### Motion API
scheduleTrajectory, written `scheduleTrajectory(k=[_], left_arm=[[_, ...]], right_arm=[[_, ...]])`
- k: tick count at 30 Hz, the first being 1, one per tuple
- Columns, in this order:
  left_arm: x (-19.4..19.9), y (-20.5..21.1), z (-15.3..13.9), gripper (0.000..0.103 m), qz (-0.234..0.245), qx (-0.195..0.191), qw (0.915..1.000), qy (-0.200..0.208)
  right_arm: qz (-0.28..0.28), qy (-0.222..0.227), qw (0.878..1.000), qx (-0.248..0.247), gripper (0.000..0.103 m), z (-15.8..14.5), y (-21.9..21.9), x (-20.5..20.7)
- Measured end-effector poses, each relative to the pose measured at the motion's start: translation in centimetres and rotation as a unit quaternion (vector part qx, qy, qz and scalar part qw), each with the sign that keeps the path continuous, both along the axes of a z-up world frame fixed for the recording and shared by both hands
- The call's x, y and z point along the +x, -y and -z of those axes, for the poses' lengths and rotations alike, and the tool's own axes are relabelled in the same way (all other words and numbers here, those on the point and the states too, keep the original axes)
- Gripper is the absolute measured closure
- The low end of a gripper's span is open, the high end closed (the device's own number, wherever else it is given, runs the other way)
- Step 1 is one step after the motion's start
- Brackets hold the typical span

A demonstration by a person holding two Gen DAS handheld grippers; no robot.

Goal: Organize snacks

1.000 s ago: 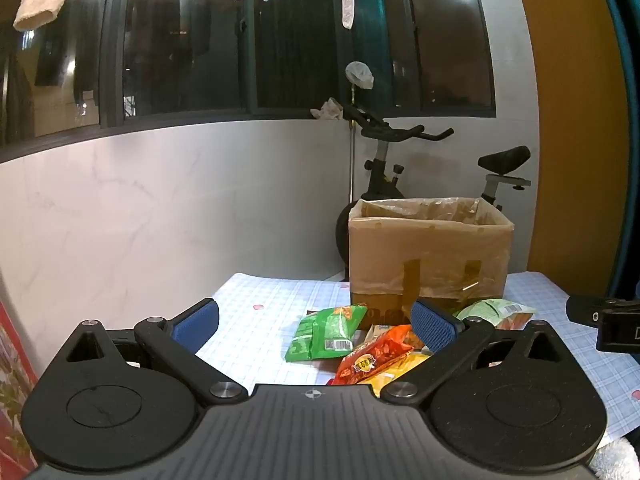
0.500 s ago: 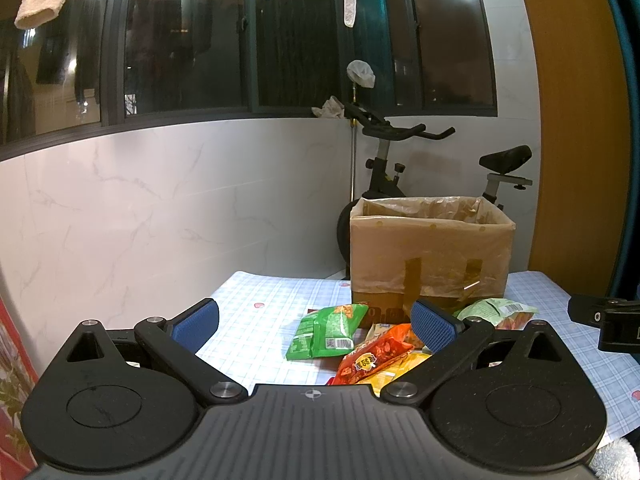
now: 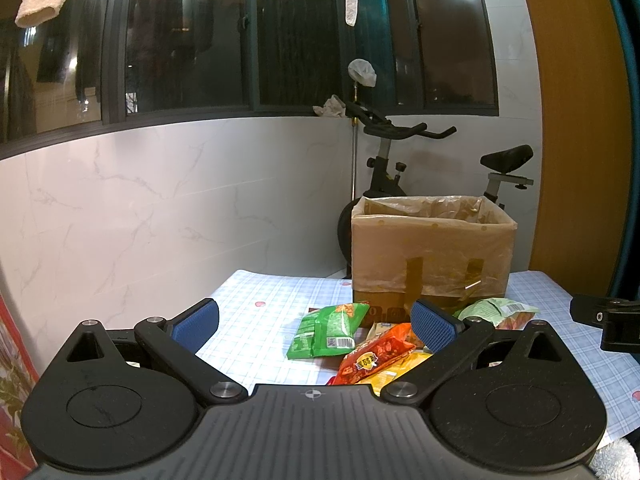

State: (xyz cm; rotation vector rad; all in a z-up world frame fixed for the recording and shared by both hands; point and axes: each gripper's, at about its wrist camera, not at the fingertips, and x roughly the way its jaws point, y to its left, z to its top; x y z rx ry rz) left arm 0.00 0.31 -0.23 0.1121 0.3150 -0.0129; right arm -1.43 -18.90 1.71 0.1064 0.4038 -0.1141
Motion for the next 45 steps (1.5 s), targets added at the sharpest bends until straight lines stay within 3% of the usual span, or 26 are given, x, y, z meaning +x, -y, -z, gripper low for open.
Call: scheduleTrajectory(k=[34,45], left_arm=[[0.3,0.0,0.0,0.0,-0.01,-0.005,0.9999,-0.006],[4.1,-2.0,0.1,0.0,-0.046,-0.006,0.9985,-0.029]], right_arm=[[0.001,0.0,1.0,0.002,0.0,0.0,0.1,0.0],[0.023,0.014,1.0,0.005,0.0,-0.1,3.5,1.9]])
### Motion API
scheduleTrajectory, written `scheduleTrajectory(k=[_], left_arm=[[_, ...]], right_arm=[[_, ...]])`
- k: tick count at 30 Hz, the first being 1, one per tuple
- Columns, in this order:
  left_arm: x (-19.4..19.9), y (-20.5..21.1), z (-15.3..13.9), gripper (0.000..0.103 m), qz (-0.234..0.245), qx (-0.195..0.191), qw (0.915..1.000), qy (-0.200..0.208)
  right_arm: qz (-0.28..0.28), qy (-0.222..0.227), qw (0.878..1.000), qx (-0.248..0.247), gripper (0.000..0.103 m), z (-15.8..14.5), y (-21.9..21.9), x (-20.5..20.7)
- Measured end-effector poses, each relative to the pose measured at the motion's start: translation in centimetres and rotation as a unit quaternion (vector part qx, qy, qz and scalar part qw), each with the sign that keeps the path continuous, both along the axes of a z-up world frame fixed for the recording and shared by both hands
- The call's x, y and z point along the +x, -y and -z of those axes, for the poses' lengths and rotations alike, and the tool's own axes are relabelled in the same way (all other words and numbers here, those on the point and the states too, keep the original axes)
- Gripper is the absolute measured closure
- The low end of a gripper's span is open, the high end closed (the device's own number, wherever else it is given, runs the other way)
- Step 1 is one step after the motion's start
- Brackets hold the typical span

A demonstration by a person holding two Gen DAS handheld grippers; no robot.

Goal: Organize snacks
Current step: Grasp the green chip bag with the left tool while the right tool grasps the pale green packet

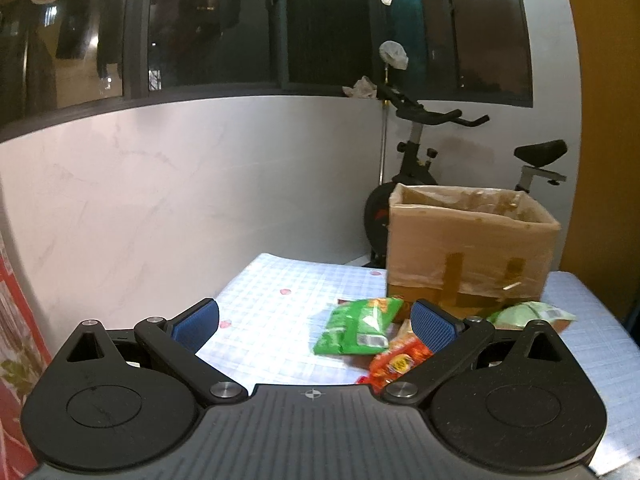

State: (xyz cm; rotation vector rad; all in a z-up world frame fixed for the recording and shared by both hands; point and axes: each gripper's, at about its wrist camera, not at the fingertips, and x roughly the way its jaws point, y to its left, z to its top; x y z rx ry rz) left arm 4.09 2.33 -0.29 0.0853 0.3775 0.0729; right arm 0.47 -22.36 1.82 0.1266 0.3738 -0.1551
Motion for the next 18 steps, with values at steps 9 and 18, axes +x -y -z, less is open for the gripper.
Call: scheduleTrajectory(k=[9,18], left_arm=[[5.1,-1.1,-0.7,0.001,0.019,-0.009,0.9998,-0.004],[10.0,-1.2,-1.2,0.002,0.021,-0.01,0.9995,0.021]], right_arm=[[-0.004,0.017,1.0,0.022,0.0,-0.2,3.4,4.3],[0.005,0.011,0.997,0.072,0.0,0.0,5.6,9.8]])
